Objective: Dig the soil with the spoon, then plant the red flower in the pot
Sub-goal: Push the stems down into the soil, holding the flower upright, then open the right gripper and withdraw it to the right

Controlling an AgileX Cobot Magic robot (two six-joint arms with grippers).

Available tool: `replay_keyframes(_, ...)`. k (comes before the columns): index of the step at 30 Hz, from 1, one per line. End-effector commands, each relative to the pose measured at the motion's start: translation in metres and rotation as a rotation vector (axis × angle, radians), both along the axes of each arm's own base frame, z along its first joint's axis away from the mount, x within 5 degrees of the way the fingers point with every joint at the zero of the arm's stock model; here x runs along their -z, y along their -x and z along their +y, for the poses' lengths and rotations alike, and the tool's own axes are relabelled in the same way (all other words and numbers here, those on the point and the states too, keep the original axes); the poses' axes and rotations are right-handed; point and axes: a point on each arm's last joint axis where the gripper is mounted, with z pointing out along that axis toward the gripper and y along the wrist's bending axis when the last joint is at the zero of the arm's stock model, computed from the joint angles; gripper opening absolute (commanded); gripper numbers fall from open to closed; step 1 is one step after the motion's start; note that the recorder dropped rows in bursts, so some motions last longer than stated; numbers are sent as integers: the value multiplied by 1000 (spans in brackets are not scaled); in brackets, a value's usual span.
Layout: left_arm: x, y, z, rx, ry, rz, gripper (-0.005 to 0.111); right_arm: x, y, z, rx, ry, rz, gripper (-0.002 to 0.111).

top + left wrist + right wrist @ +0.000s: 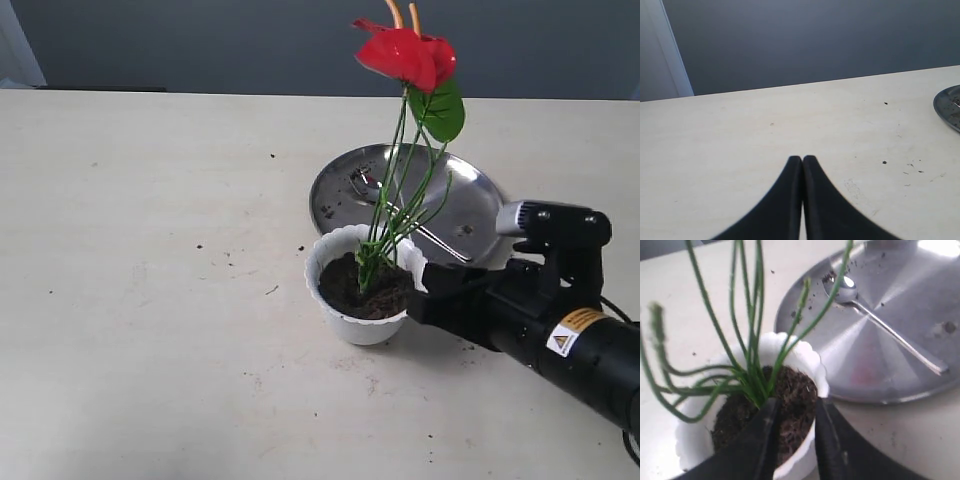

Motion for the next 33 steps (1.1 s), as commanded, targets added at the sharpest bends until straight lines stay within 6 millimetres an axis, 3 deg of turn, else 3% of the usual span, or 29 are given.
replay_keyframes(1, 0, 0, 0, 2, 3, -4, 0, -27, 1, -9, 7, -25, -155, 26)
replay_keyframes(3, 0, 0, 0, 2, 3, -4, 0, -39, 1, -20, 61, 13, -211, 20)
replay_keyframes(4, 0, 0, 0, 2, 3, -4, 0, -44, 2, -30, 93, 88, -251, 2)
replay_keyframes(5, 0, 0, 0, 2, 3, -4, 0, -48, 3, -34, 91, 139, -275, 0)
replay_keyframes(8, 0, 0, 0, 2, 3, -4, 0, -57, 9, -50, 90, 350, -222, -1)
replay_keyframes(17, 0, 0, 0, 2, 3, -4, 0, -68, 10, -70, 291, 337, -200, -1)
replay_keyframes(33, 0, 0, 0, 2, 3, -4, 0, -70, 11, -72, 297, 318, -210, -1)
